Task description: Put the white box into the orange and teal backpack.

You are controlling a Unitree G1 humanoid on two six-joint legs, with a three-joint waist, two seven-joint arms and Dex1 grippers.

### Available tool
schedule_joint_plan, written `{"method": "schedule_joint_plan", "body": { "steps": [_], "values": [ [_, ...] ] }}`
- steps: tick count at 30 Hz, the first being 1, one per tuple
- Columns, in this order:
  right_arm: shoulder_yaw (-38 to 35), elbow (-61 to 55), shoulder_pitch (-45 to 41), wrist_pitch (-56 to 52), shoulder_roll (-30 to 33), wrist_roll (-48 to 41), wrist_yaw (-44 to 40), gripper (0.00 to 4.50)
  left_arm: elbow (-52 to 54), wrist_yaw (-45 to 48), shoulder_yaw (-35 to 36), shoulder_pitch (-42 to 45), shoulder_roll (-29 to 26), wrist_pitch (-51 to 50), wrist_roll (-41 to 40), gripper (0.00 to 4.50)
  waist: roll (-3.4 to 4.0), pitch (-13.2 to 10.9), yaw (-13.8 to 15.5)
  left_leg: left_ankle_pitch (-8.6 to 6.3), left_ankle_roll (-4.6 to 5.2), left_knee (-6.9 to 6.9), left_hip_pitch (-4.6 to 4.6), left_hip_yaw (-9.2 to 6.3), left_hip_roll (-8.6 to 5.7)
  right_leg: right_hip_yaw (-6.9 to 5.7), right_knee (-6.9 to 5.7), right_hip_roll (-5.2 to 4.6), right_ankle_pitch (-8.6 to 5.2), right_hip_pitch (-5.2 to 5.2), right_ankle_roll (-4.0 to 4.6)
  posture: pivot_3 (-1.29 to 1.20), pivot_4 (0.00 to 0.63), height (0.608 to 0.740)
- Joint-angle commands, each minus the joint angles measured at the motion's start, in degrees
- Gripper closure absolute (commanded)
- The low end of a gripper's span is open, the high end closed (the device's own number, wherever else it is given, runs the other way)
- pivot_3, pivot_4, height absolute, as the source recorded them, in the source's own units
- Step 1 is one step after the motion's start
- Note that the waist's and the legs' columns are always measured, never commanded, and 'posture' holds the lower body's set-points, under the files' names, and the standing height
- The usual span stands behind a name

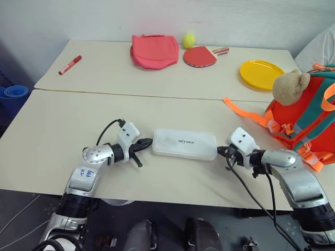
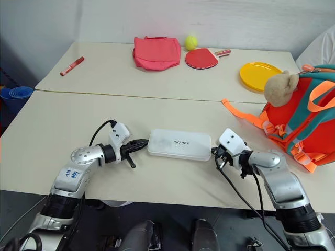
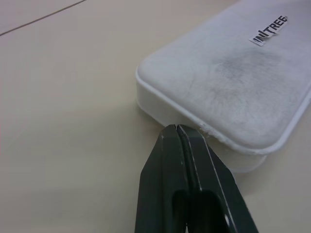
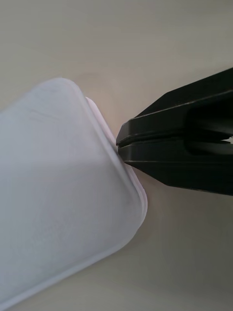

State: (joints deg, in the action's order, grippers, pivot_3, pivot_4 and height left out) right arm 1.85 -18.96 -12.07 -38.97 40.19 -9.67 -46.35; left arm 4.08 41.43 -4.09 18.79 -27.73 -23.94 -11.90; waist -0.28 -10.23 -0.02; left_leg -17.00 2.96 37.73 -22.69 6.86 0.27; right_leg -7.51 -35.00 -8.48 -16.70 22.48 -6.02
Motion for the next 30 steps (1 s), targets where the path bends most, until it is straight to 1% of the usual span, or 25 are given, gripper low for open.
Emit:
{"method": "schedule_joint_plan", "body": {
  "steps": [1,5,7,10,11,13,15,16,17,19,22,24,27,30],
  "values": [
    [-1.61,-7.33,1.74,-1.43,1.04,-3.13,-0.69,4.50,6.00,3.72,-1.04,-1.55,-0.79,-0.52,-2.84,4.47,0.00,0.00,0.02,0.00,0.00,0.01,-0.01,0.00,-0.01,0.00,0.00,-0.01,0.00,0.01,0.00,0.00,0.150,0.740],
    [-4.60,-9.85,5.43,-3.27,3.13,-4.56,-0.84,4.50,9.28,4.32,-1.32,-3.71,-2.04,-1.62,-2.71,4.47,0.00,0.00,0.21,-0.04,0.01,0.02,-0.03,-0.04,-0.01,0.06,0.04,-0.04,0.00,0.00,0.00,0.00,0.150,0.740],
    [-5.62,-10.05,7.31,-3.26,4.16,-4.65,-0.94,4.50,10.23,5.10,-0.62,-4.59,-2.71,-3.63,-4.06,4.47,-0.01,0.00,0.44,-0.10,0.04,0.02,-0.04,-0.06,-0.02,0.06,0.13,-0.06,0.00,0.00,0.00,0.00,0.150,0.740],
    [-6.53,-9.78,9.59,-2.68,5.90,-4.08,-0.85,4.50,11.53,7.33,0.94,-5.21,-5.68,-12.39,-8.15,3.97,-0.01,-0.01,0.50,-0.14,0.00,0.02,-0.04,-0.07,0.01,0.07,0.19,-0.04,0.00,0.01,0.00,0.00,0.150,0.740],
    [-6.92,-9.46,10.29,-2.38,6.29,-3.92,-0.67,4.50,11.01,6.80,1.81,-4.55,-6.34,-15.44,-8.98,3.69,-0.01,-0.01,0.55,-0.14,0.00,0.02,-0.04,-0.07,0.02,0.06,0.20,-0.03,0.00,0.01,0.00,0.00,0.150,0.740],
    [-7.54,-8.51,11.33,-1.37,7.01,-3.70,-0.77,4.50,9.40,6.86,4.10,-2.01,-7.59,-26.71,-14.21,3.14,-0.03,-0.02,0.65,-0.14,0.00,0.02,-0.03,-0.07,0.02,0.06,0.21,-0.01,0.00,0.02,0.01,0.00,0.150,0.740],
    [-7.91,-7.62,11.88,-0.47,7.24,-3.89,-0.70,4.50,7.46,9.19,4.82,1.02,-10.53,-41.79,-20.51,2.51,-0.06,-0.03,0.73,-0.13,0.01,0.06,-0.03,-0.09,0.03,0.05,0.15,0.01,-0.01,0.02,0.01,0.00,0.150,0.740],
    [-7.91,-7.21,12.00,0.03,7.35,-3.88,-0.73,4.50,6.31,10.38,4.27,2.58,-12.37,-48.25,-22.75,2.17,-0.05,-0.03,0.80,-0.13,0.01,0.10,-0.04,-0.10,0.03,0.05,0.12,0.02,-0.01,0.02,0.01,0.00,0.150,0.740],
    [-7.94,-6.75,12.04,0.53,7.37,-3.84,-0.79,4.50,2.82,9.94,4.61,5.29,-12.55,-53.40,-23.62,1.89,-0.05,-0.03,0.77,-0.13,0.01,0.11,-0.03,-0.10,0.02,0.05,0.05,0.04,-0.01,0.01,0.01,0.00,0.150,0.740],
    [-7.89,-6.28,12.03,1.09,7.40,-3.81,-0.84,4.50,-1.88,8.70,5.37,8.87,-12.07,-58.77,-24.49,1.37,-0.05,-0.03,0.81,-0.13,0.00,0.11,-0.01,-0.10,0.01,0.02,-0.05,0.14,-0.01,-0.01,0.00,0.00,0.150,0.740],
    [-7.70,-5.37,12.07,2.24,7.58,-3.65,-1.02,4.50,-9.49,8.28,8.04,14.89,-8.98,-66.72,-26.96,0.56,-0.05,-0.03,0.99,-0.13,0.01,0.14,0.00,-0.08,-0.02,0.02,-0.12,0.29,-0.01,-0.03,0.00,0.00,0.150,0.740],
    [-7.39,-4.63,11.84,3.33,7.70,-3.46,-1.27,4.50,-15.20,6.66,7.71,18.14,-7.04,-68.54,-28.59,0.07,-0.05,-0.03,1.37,-0.12,0.01,0.20,-0.02,-0.09,-0.01,0.02,-0.14,0.37,-0.01,-0.04,0.00,0.00,0.150,0.740],
    [-7.01,-3.86,11.43,4.55,7.62,-3.33,-1.33,4.50,-20.60,4.35,6.32,20.59,-5.73,-68.56,-31.40,0.07,-0.05,-0.03,1.46,-0.11,0.02,0.26,-0.02,-0.09,-0.05,0.10,-0.13,0.34,-0.01,-0.04,-0.01,0.00,0.150,0.740],
    [-5.40,-1.77,9.62,6.44,7.24,-2.83,-1.84,4.50,-26.38,-0.69,6.45,23.54,-1.64,-68.56,-30.55,0.07,-0.05,-0.03,1.62,-0.11,0.02,0.27,0.00,-0.11,-0.06,0.12,-0.14,0.29,-0.01,-0.09,-0.01,0.00,0.150,0.740]
  ]
}}
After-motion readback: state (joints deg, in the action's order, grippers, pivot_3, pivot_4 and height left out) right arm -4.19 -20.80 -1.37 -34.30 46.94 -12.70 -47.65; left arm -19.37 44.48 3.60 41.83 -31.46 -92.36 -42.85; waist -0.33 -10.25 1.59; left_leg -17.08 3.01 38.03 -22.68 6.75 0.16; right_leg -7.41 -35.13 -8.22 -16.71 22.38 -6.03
